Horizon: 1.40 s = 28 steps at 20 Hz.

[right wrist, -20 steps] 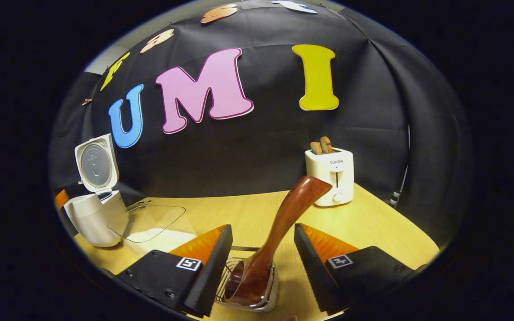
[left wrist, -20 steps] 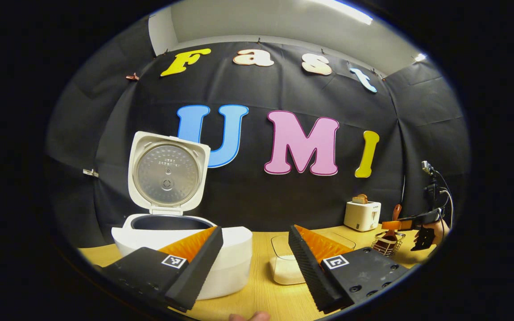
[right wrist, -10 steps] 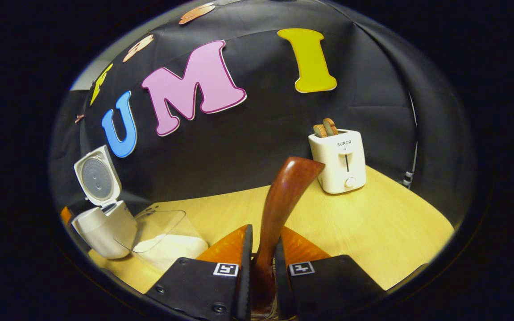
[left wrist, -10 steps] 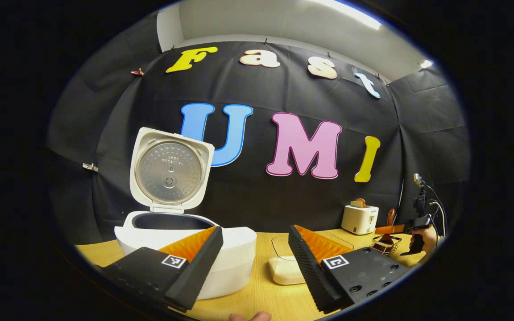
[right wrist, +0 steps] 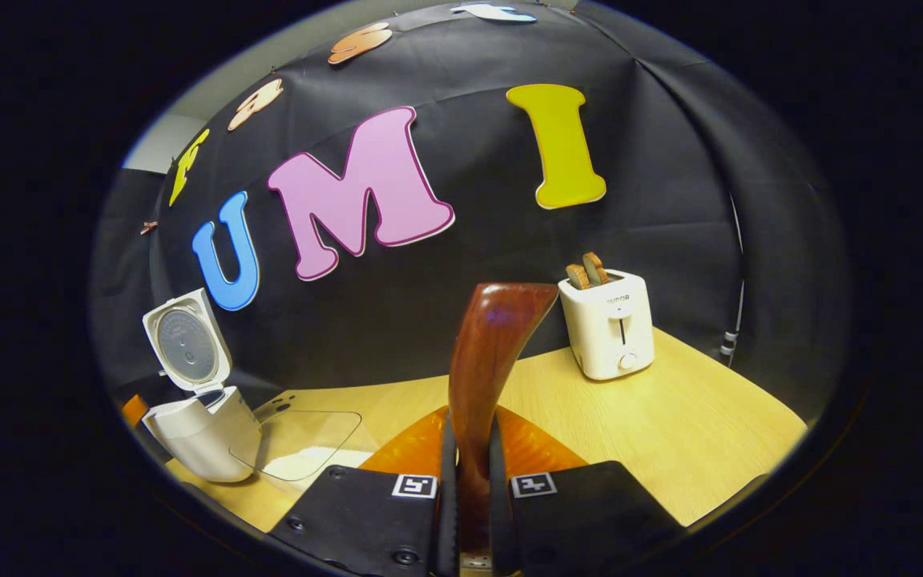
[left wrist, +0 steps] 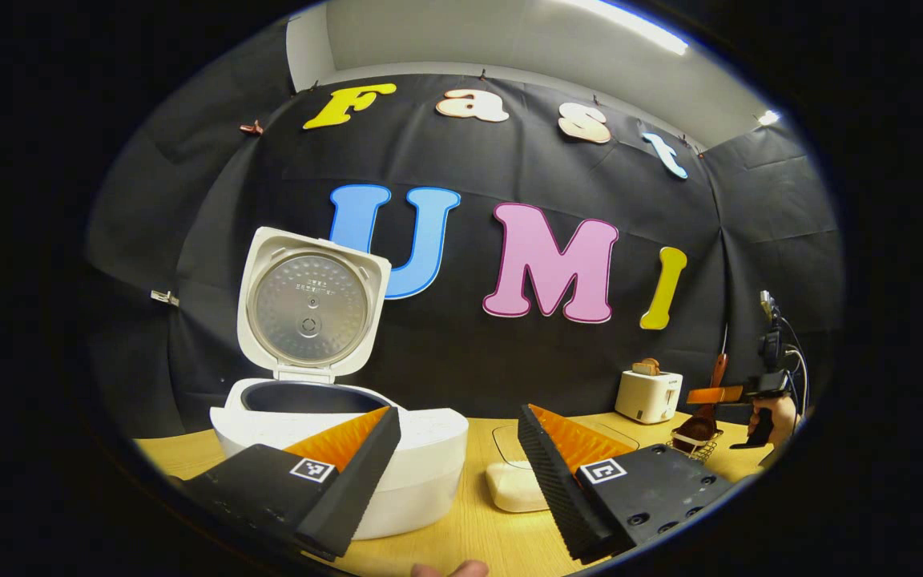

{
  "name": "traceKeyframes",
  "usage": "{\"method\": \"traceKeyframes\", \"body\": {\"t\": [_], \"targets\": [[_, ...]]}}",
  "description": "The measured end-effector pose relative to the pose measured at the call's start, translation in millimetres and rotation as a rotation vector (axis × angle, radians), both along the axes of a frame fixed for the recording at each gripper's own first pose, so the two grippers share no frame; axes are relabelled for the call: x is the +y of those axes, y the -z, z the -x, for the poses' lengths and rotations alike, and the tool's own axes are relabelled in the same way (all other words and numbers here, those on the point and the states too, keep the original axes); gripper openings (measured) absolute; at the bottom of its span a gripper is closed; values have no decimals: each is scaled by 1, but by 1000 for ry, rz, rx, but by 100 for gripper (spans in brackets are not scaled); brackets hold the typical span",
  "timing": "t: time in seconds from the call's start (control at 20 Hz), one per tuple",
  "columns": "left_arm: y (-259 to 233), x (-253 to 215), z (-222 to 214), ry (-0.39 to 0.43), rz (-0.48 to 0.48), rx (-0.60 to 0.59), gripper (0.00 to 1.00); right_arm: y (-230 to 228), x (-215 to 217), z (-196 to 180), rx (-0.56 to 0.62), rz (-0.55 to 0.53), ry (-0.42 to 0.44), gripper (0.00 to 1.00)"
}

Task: Close the left gripper, press the button to open the rice cooker; take a wooden spoon from the chopstick holder with the right hand, scoop a spoonful of rice and pour it into the rice cooker, then put the wooden spoon back into the chopstick holder.

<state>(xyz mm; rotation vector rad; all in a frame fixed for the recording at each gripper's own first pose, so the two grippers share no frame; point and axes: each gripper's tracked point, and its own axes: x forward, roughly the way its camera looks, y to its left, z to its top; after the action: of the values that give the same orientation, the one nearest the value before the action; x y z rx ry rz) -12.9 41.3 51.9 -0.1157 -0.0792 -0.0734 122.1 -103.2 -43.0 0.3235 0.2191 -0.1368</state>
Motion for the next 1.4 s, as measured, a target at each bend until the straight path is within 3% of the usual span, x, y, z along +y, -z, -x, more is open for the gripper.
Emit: {"method": "traceKeyframes", "body": {"t": [0.05, 0.1, 0.3, 0.5, 0.7, 1.1, 1.4], "targets": [[1, -1, -1, 4, -1, 1, 92, -7, 0, 0, -7, 15, 4, 19], [2, -2, -2, 7, -2, 5, 95, -14, -1, -1, -17, 33, 7, 19], [10, -2, -5, 16, 1, 30, 95, -50, 2, -9, -56, 90, 30, 19], [10, 0, -6, 13, -1, 31, 95, -102, 27, -25, -139, 125, -8, 19], [6, 2, -2, 12, 2, 25, 95, -125, 79, -47, -184, 120, -83, 18], [-1, 9, 1, 0, 3, 5, 95, -77, 193, -94, -103, 193, -251, 19], [0, 20, 2, -17, 24, 11, 95, -12, 227, -112, 13, 336, -287, 19]]}}
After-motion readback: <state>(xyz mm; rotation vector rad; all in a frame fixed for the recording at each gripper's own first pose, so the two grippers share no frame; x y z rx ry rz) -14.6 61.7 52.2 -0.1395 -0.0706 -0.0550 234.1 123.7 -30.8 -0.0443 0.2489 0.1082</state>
